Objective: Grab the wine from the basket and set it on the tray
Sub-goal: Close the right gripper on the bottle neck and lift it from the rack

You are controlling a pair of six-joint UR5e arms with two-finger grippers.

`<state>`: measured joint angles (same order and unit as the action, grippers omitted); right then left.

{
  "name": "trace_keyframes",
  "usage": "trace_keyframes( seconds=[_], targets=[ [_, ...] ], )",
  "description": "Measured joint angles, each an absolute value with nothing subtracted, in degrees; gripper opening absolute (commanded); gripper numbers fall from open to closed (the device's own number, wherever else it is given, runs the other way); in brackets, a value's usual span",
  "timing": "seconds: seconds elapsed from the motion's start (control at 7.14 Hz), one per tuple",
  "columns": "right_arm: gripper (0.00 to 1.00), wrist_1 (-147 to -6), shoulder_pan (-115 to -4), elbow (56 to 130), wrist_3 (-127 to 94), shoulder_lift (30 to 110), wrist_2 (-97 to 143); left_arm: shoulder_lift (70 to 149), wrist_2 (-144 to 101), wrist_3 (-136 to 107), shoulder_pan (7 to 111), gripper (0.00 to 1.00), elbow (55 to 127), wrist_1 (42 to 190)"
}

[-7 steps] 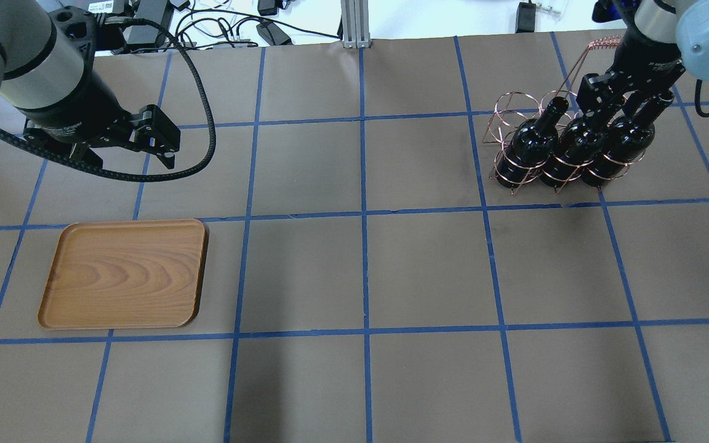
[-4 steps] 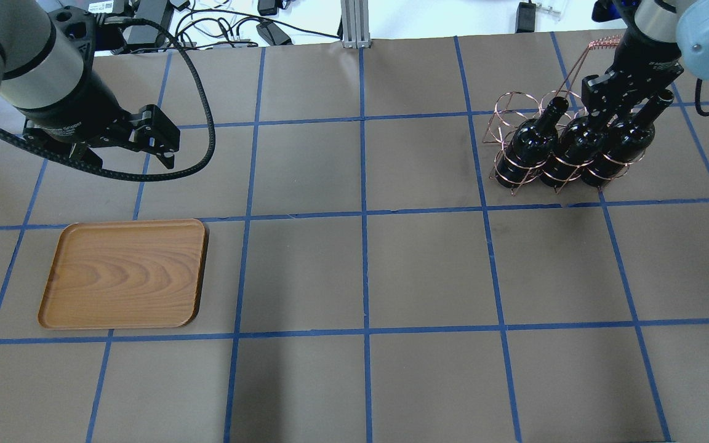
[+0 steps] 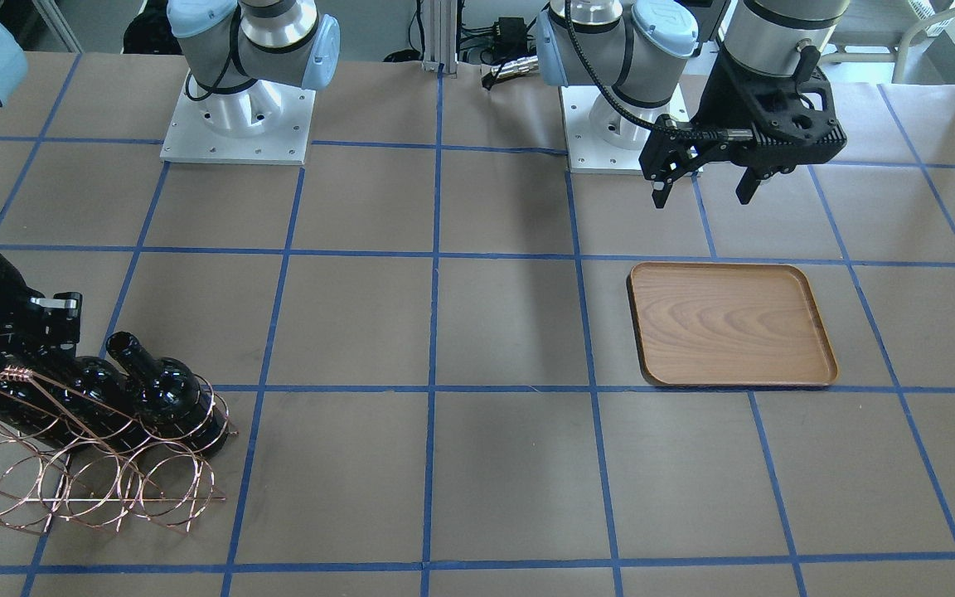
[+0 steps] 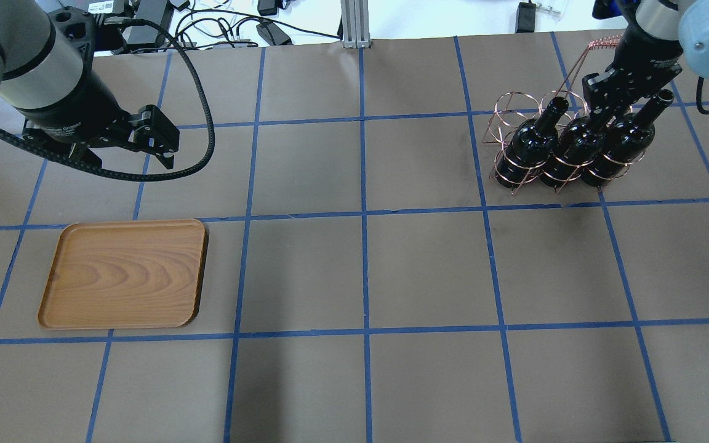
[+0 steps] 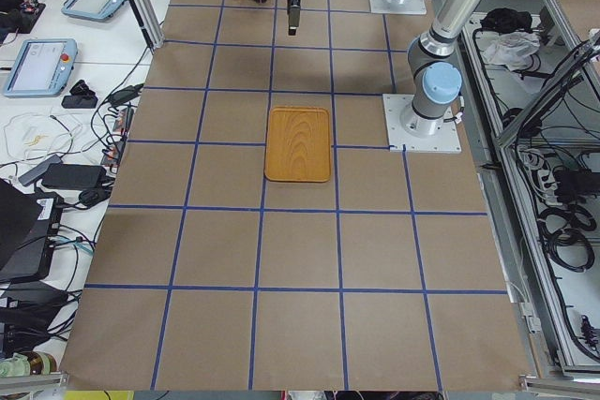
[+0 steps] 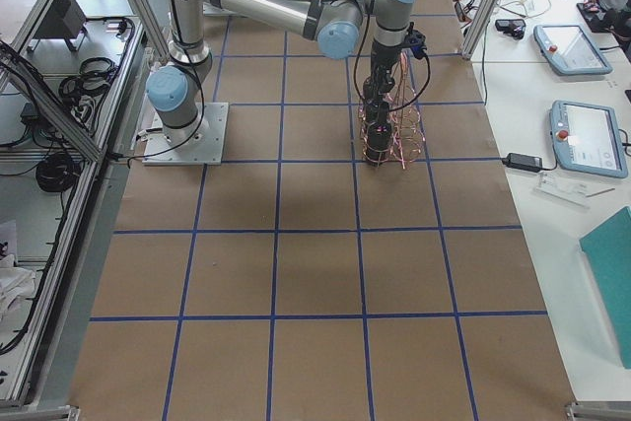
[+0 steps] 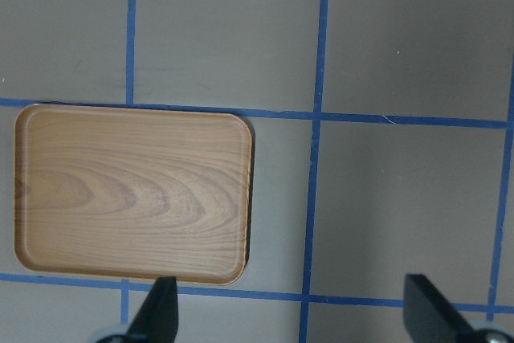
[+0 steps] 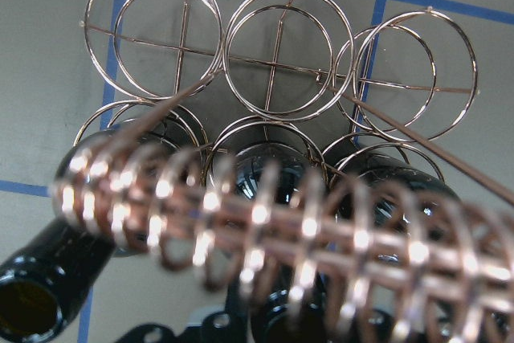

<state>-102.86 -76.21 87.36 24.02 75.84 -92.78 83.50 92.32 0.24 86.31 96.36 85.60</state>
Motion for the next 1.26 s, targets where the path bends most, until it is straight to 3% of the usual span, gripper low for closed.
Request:
trace_keyframes(
  seconds=[0.14, 0.7, 1.26],
  targets=[
    [0.03, -102.76, -76.25, 87.04, 24.01, 76.03, -92.68, 83.52, 92.3, 0.22, 86.31, 1.0, 96.35, 85.61],
    [0.0, -99.3, -76.5, 83.52, 23.85, 77.4, -92.11, 83.66, 92.29, 0.25, 86.31, 1.0, 96.83, 85.61],
    [0.0, -82.04, -76.84, 74.23, 21.69, 85.71, -92.36, 83.67, 92.18, 0.26, 86.33, 1.0, 97.03, 85.53]
  ],
)
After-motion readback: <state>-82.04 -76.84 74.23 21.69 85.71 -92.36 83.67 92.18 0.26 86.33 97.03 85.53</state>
